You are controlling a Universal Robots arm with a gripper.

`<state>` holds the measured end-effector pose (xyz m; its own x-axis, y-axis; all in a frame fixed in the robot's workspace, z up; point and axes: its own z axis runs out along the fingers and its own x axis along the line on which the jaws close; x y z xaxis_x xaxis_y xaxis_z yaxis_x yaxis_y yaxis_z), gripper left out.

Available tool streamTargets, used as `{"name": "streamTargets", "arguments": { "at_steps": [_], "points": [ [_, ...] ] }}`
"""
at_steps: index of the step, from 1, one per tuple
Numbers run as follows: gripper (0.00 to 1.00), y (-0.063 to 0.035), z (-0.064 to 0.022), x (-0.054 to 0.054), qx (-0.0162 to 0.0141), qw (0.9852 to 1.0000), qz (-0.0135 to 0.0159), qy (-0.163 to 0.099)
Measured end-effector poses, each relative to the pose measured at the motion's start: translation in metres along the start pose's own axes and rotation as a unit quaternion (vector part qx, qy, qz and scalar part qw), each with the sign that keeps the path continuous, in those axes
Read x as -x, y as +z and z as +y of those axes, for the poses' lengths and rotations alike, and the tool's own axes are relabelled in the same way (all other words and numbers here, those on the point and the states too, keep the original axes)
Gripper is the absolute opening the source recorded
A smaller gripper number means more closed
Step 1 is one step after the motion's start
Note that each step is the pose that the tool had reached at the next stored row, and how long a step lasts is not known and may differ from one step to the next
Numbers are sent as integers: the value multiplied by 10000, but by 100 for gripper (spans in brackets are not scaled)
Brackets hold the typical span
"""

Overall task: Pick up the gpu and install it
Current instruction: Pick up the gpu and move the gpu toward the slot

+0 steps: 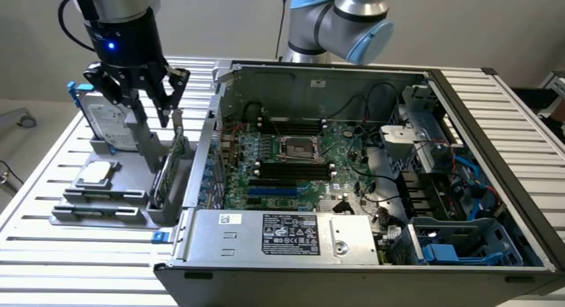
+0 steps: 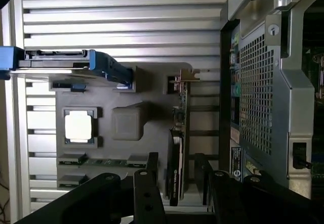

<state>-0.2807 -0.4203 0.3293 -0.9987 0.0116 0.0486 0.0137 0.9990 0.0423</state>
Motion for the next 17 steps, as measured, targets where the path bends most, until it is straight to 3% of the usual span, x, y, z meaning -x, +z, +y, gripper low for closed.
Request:
{"name": "streamTargets", "arguments": {
  "at_steps": [17],
  "points": [
    [42,304,-97,16,-16,9995,17,-320]
  ]
}}
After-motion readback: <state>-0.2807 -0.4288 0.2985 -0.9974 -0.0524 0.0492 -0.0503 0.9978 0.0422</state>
